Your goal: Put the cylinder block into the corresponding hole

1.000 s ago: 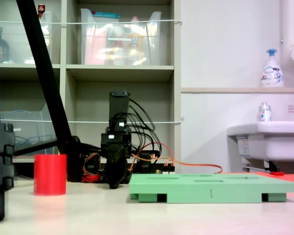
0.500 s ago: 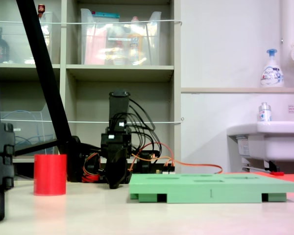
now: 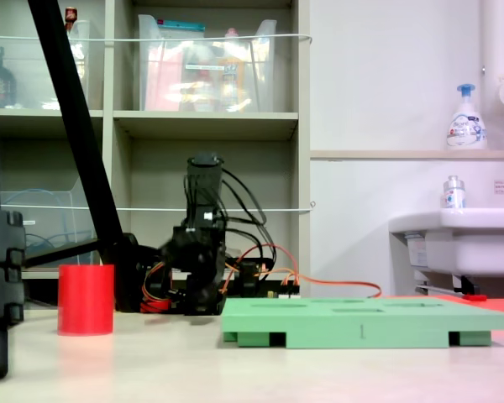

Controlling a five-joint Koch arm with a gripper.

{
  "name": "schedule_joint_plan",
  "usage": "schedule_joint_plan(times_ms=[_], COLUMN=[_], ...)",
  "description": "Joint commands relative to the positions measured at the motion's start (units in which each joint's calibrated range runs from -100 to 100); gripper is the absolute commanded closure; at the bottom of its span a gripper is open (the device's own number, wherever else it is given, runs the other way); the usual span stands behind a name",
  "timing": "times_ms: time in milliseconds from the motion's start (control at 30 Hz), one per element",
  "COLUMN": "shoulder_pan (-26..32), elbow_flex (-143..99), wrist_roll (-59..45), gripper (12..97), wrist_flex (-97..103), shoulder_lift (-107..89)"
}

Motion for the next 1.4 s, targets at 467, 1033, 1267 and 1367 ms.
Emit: schedule_joint_plan(times_ms=[467,1033,1267,1367], shoulder_pan=[-1.61,-6.06,-9.72,-10.55], elbow_flex=[-0.98,4.50,16.17,21.25], wrist_roll=[19.10,19.63,21.44,21.98], gripper=[39.5,19.1,19.2,19.3], wrist_flex=[22.99,68.82,68.82,68.82], shoulder_lift=[-0.55,68.45,85.77,91.07])
